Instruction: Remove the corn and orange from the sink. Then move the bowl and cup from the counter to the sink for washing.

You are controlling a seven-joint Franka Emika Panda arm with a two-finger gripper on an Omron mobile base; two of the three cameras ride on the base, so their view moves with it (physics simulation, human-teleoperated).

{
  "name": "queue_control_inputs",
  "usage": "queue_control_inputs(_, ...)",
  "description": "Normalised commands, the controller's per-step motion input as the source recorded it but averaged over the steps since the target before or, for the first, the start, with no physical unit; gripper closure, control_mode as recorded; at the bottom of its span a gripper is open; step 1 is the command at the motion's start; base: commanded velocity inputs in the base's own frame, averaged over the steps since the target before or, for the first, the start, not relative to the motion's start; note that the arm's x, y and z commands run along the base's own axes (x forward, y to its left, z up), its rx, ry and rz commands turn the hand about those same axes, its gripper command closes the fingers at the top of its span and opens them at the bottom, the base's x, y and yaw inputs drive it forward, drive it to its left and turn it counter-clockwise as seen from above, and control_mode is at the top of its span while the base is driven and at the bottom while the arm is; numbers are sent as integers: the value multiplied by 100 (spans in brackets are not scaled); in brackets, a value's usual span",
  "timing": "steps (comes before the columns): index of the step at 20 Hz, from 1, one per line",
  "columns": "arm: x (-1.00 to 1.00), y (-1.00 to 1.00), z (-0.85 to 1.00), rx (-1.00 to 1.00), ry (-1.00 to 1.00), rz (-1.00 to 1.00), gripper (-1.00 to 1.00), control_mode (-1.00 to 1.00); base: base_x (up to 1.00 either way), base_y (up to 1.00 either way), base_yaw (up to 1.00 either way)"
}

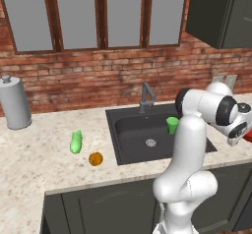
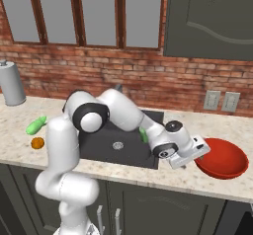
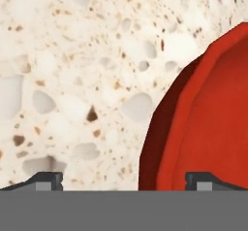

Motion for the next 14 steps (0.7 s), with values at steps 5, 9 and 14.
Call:
queue_control_inputs(5, 7, -21, 1, 0, 0, 0, -100, -100, 0, 0, 0)
queue_control_inputs(9, 6, -17, 0, 0, 0, 0, -100, -100, 0, 0, 0)
queue_control_inputs(14, 9, -4, 0, 0, 0, 0, 100, -100, 0, 0, 0)
